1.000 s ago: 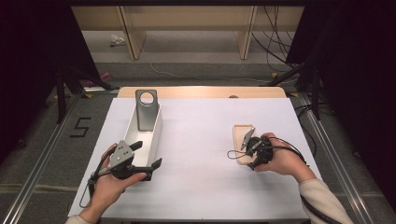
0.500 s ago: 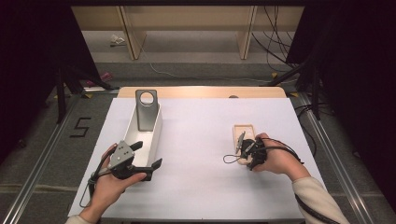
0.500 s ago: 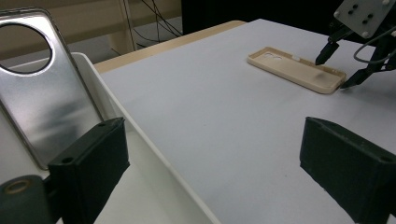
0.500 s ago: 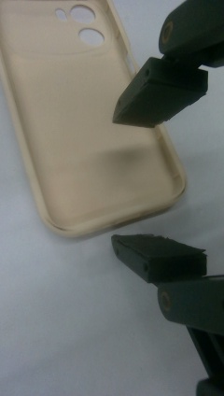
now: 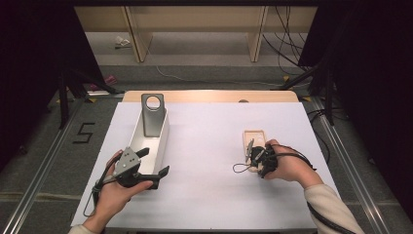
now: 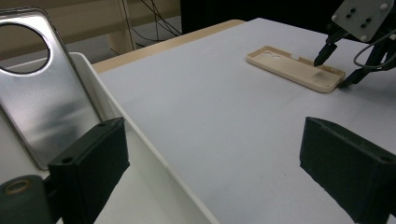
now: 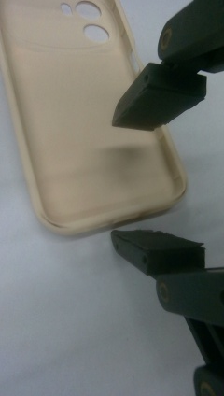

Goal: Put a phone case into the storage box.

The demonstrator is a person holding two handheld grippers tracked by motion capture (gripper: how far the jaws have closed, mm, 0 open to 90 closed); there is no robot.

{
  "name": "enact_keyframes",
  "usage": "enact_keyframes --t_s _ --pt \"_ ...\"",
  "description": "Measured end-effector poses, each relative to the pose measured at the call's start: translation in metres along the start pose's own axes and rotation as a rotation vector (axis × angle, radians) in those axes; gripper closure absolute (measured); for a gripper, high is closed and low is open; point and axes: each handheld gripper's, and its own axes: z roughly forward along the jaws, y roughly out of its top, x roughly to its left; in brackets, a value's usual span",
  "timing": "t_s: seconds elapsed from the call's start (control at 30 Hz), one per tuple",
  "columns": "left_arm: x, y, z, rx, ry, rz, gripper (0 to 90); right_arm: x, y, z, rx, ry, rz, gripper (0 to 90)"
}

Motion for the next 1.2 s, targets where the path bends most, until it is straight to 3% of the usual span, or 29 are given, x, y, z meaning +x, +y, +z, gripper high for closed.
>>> enact_keyframes --t_s 0.33,0.73,0.83,0.97,1.2 --pt "-0.0004 -0.0003 0.0004 0.001 -0.002 0.0 7.6 0.0 0.0016 0.002 -0.002 0.01 -0.031 48.1" --pt "-0.0011 -0.0006 0.0009 0.004 -0.006 0.005 7.6 0.0044 0.0045 0.001 0.013 0.06 -0.106 71.0" --pt "-0.0009 -0.0008 0.001 0.006 -0.005 0.005 7.6 0.0062 0.0047 0.0013 0.016 0.071 -0.104 74.8" --pt "-0.0013 -0.0003 0.0011 0.004 -0.005 0.007 7.6 0.0068 0.0052 0.002 0.01 0.072 -0.133 78.7" --pt "-0.0023 0.0001 0.0005 0.003 -0.003 0.012 7.5 0.0089 0.0053 0.0014 0.017 0.072 -0.138 82.0"
